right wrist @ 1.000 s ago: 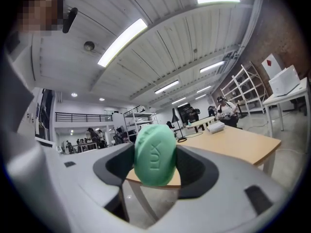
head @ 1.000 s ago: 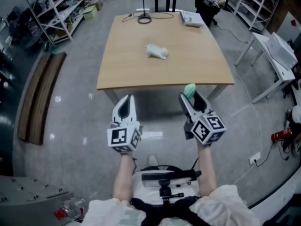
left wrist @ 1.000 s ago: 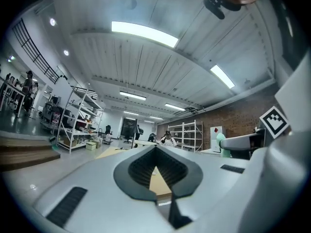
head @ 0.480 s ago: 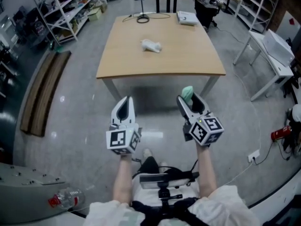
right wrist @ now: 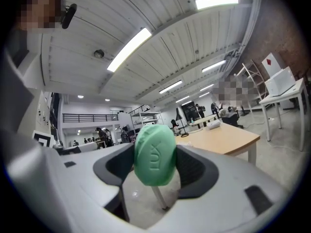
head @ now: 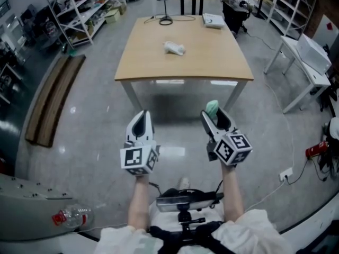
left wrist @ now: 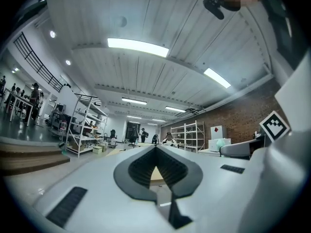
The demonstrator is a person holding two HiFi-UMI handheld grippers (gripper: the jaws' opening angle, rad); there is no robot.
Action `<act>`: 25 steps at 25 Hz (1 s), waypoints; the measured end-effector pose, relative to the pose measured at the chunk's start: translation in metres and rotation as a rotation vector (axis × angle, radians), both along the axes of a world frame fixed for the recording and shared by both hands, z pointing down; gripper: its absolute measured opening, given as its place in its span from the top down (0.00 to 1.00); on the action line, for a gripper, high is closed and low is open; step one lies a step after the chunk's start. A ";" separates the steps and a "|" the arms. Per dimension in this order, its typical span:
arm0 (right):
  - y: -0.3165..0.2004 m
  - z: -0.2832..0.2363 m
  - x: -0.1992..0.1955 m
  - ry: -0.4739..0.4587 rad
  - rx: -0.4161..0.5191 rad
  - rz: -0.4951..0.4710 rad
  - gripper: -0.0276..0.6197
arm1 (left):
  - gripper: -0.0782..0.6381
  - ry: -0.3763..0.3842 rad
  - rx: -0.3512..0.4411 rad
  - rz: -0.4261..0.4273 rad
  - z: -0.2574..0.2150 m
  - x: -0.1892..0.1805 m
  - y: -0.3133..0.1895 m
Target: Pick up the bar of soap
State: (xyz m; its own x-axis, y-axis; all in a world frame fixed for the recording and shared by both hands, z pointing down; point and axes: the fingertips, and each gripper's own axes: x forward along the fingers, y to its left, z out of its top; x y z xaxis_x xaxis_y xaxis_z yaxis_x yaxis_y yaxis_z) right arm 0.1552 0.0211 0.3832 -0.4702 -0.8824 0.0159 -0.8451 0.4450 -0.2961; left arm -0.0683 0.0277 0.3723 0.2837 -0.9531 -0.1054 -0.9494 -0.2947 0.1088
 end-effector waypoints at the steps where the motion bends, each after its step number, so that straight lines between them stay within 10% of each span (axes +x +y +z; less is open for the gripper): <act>1: 0.007 0.000 -0.004 0.001 0.001 0.001 0.55 | 0.89 0.003 0.002 -0.003 0.001 -0.005 0.008; 25: 0.306 -0.022 -0.123 0.014 0.057 -0.006 0.55 | 0.89 0.014 -0.027 0.032 0.020 -0.110 0.323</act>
State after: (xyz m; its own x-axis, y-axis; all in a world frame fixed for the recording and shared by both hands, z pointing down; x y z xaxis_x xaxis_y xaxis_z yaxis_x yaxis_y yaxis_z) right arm 0.0322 0.3266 0.3614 -0.4756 -0.8792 -0.0273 -0.8463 0.4658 -0.2583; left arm -0.1784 0.3512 0.3921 0.3125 -0.9462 -0.0836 -0.9379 -0.3214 0.1309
